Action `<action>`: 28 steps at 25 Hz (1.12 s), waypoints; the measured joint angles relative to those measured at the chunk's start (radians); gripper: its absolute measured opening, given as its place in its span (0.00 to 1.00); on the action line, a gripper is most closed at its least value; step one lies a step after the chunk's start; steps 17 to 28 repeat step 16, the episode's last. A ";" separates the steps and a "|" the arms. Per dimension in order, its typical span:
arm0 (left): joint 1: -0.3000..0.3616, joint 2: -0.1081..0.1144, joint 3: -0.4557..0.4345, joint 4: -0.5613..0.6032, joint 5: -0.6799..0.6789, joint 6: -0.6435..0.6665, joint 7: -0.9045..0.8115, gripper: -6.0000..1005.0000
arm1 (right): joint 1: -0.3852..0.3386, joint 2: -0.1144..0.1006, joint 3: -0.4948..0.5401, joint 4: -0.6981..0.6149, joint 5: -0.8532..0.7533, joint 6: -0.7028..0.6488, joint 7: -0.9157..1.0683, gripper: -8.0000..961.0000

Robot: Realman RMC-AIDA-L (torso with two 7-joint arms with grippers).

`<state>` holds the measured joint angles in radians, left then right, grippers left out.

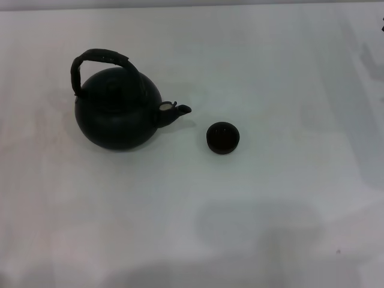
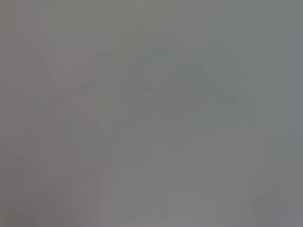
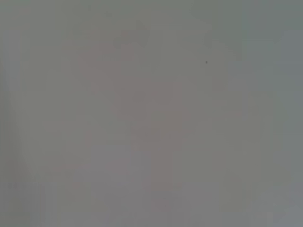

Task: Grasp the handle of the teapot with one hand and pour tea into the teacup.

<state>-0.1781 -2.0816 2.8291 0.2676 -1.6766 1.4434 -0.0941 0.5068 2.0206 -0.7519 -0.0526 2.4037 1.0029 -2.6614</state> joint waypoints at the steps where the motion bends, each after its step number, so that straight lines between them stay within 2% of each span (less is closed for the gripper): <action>1: -0.003 0.000 0.000 0.000 0.000 -0.001 0.000 0.73 | 0.000 0.000 0.000 0.000 0.000 0.000 0.000 0.87; 16: -0.051 0.001 0.009 -0.023 0.004 -0.022 0.000 0.73 | -0.007 0.003 -0.010 0.013 -0.001 0.003 -0.012 0.87; 28: -0.051 0.001 0.009 -0.023 0.004 -0.022 0.000 0.73 | -0.007 0.003 -0.010 0.013 -0.001 0.003 -0.012 0.87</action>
